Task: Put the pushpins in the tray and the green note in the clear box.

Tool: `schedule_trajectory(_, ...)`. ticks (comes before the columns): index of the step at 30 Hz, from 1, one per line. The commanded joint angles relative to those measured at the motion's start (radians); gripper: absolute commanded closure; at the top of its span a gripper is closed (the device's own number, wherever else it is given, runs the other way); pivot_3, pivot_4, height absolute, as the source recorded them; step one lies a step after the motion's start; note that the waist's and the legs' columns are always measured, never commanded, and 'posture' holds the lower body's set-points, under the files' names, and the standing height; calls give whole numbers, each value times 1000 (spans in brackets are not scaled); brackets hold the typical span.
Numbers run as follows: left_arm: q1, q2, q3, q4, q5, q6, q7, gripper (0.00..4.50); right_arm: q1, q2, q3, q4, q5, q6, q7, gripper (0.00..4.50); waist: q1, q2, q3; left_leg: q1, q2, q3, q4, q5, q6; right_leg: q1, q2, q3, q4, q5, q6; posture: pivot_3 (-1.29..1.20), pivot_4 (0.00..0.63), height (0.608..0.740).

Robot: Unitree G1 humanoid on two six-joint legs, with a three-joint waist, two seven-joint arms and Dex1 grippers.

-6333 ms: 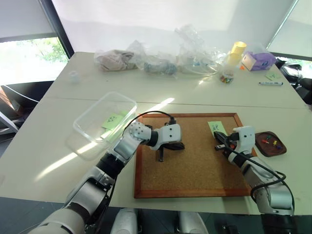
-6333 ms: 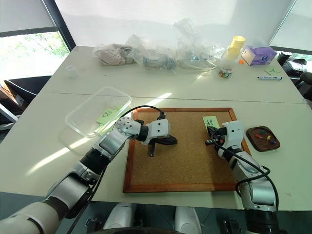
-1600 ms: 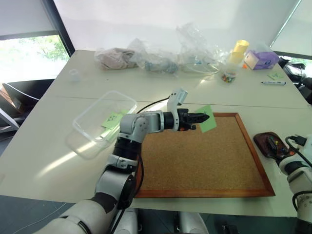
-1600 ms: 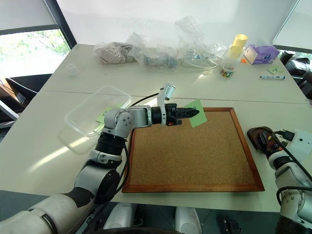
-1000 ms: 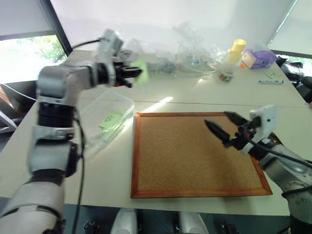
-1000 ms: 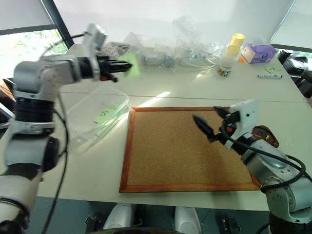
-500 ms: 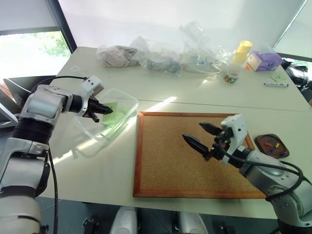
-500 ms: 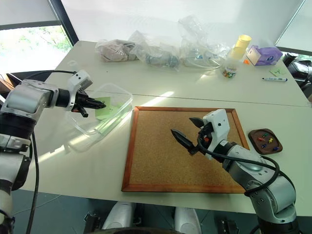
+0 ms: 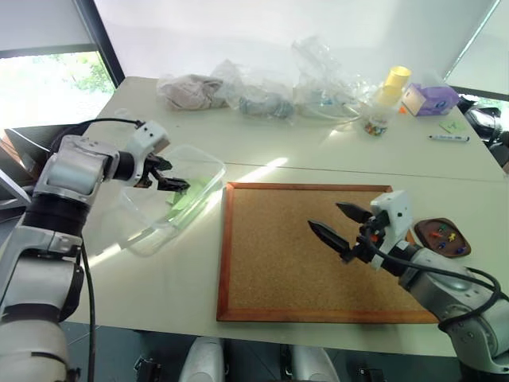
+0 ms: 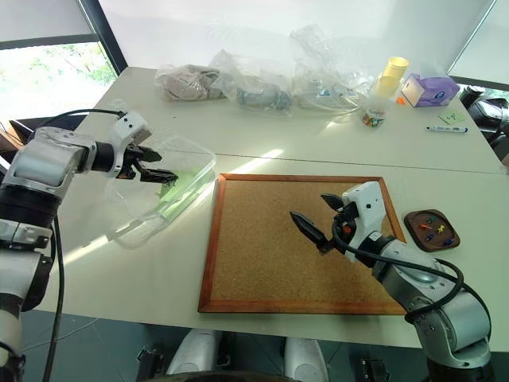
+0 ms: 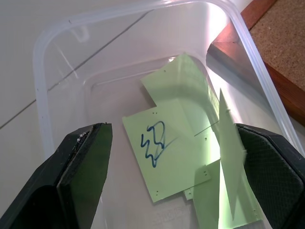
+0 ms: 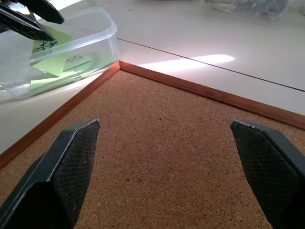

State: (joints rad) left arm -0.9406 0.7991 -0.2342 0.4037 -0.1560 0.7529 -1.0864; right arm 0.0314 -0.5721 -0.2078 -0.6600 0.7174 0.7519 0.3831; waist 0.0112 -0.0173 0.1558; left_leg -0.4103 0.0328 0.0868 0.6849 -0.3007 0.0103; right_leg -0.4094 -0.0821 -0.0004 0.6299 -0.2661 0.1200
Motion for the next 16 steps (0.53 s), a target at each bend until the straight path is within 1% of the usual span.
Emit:
schedule_trajectory(1,-58,-23,85,17,-26,33,45,27,-5,-10,-24,-9,-9,-26,13,0,1,0,0,0,0,0,0,0,0,0,0,0,0,0,0,0,150,740)
schedule_trajectory(5,-87,1,102,0,-36,7,-2,27,17,-10,-57,-9,-2,-27,18,0,0,0,0,0,0,0,0,0,0,0,0,0,0,0,0,0,150,740)
schedule_trajectory(7,-85,0,130,-44,-78,20,-31,27,35,1,-109,-18,28,-23,7,0,0,0,0,0,0,0,0,0,0,0,0,0,0,0,0,0,150,740)
schedule_trajectory(10,-16,-3,160,-203,-148,21,-78,27,78,12,-232,-50,125,-11,-13,0,1,0,0,0,0,0,0,0,0,0,0,0,0,0,0,0,150,740)
schedule_trajectory(11,30,-9,174,-292,-189,34,-90,27,102,11,-276,-63,165,-5,-18,0,2,0,0,0,0,0,0,0,0,1,0,0,0,0,0,0,150,740)
schedule_trajectory(13,194,-75,197,-595,-347,141,-63,27,214,-27,-395,-96,247,27,21,0,2,3,-1,0,2,0,0,0,0,1,-1,1,0,0,0,0,150,740)
schedule_trajectory(14,259,-106,201,-700,-396,169,-39,27,264,-53,-432,-110,269,43,44,0,4,3,-2,1,3,-2,-1,0,0,3,-2,1,0,0,0,0,150,740)
schedule_trajectory(16,348,-147,196,-802,-422,191,19,27,334,-107,-467,-120,292,68,89,0,3,3,-1,1,2,-3,-1,0,0,4,-3,1,0,0,0,0,150,740)
